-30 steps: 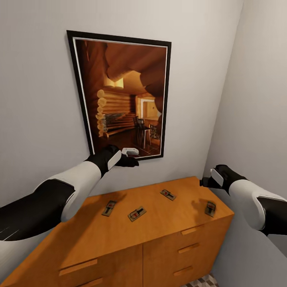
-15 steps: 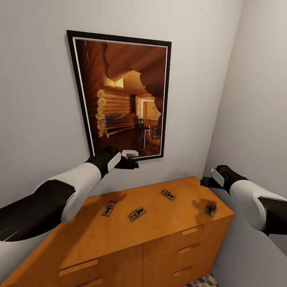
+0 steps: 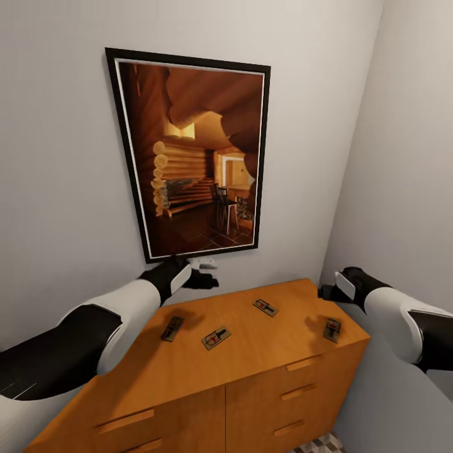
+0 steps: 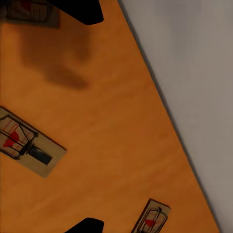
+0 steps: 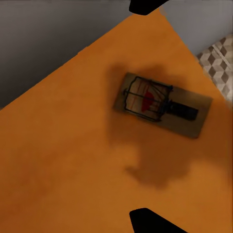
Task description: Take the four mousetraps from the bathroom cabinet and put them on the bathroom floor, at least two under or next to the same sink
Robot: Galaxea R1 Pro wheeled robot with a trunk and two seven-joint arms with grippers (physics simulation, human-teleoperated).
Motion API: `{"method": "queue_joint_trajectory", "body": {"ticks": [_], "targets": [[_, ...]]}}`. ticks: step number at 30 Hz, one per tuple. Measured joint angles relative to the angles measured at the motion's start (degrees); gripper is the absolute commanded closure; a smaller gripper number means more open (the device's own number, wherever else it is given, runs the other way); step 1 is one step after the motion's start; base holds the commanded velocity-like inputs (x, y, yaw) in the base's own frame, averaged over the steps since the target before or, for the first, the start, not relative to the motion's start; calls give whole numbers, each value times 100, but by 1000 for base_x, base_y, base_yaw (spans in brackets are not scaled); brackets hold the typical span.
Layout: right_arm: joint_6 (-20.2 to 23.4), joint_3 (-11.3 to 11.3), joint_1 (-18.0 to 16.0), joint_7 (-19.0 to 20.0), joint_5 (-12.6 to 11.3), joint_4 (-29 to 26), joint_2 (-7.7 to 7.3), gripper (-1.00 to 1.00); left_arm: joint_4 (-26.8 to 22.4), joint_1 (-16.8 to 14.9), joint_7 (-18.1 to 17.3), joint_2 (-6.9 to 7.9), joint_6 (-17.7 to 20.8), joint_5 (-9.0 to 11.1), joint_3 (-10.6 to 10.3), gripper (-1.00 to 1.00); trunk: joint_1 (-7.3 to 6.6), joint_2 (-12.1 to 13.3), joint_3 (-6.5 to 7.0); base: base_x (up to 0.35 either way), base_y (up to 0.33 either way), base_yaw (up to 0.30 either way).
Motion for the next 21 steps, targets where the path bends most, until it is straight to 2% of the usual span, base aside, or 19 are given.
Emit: {"method": "queue_joint_trajectory", "body": {"ticks": [4,21], "targets": [[-26,-4,3,29,-31,92,-94,-100,-6,41,-2,0,-42,-11,5,-100,0,0,0,0,0,0],[15,-51,5,118,-151,151,-290,-100,-4,72,-3,0,-92,-10,10,-100,0,0,0,0,0,0]]}}
